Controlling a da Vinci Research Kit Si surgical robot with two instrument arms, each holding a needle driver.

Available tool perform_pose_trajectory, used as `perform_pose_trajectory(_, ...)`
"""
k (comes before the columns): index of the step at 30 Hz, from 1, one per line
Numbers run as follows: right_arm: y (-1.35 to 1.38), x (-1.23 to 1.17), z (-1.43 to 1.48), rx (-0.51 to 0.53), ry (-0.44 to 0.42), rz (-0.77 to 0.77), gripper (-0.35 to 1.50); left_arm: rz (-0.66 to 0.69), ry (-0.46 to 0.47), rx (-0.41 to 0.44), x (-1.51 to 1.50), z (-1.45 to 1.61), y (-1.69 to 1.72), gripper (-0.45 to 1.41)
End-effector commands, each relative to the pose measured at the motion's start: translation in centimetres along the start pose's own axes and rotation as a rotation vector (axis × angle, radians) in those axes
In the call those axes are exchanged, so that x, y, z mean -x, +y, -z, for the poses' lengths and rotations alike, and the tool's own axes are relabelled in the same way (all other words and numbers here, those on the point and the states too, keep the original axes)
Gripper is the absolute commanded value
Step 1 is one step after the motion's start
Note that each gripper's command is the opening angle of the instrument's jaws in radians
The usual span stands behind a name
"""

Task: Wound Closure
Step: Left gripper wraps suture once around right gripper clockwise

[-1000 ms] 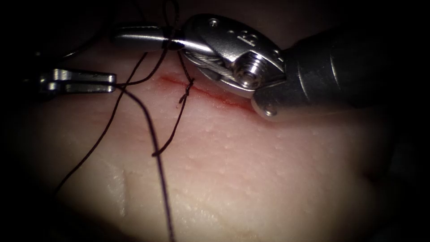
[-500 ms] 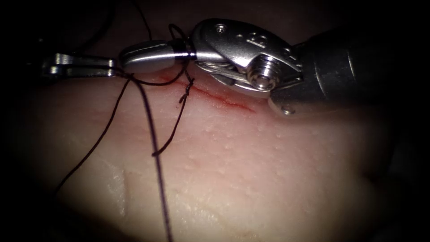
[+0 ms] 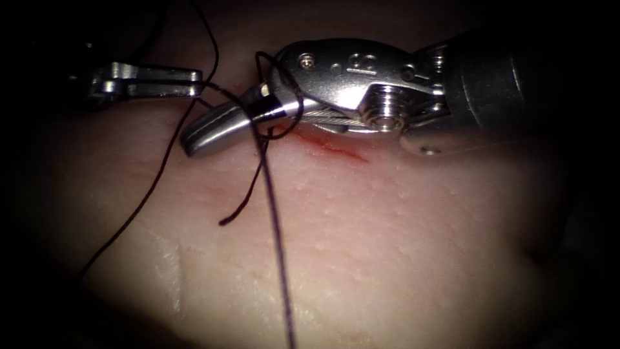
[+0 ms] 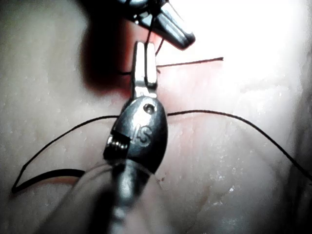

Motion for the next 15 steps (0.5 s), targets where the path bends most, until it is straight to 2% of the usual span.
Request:
perform_pose_trajectory(1, 0.02, 0.03, -0.07, -0.014, -0.007, 0.005, 0.42, 0.004, 0.001, 0.002, 0.06, -0.06, 0.07, -0.45)
perform_pose_trajectory(4, 0.0, 0.04, -0.08, -0.048, -0.022, 0.006, 0.63, 0.008, 0.003, 0.005, 0.07, -0.06, 0.09, -0.45)
perform_pose_trajectory(8, -0.02, 0.06, -0.09, -0.086, -0.062, 0.015, 0.76, 0.008, 0.006, 0.009, 0.05, -0.03, 0.12, -0.45)
perform_pose_trajectory(11, -0.04, 0.09, -0.11, -0.106, -0.087, 0.025, 0.78, 0.009, 0.007, 0.012, 0.03, -0.01, 0.14, -0.45)
perform_pose_trajectory(13, -0.06, 0.11, -0.14, -0.112, -0.101, 0.028, 0.88, 0.009, 0.008, 0.014, 0.03, 0.0, 0.14, -0.45)
perform_pose_trajectory(15, -0.09, 0.16, -0.17, -0.126, -0.108, 0.032, 0.89, 0.009, 0.011, 0.017, 0.03, 0.01, 0.15, -0.45)
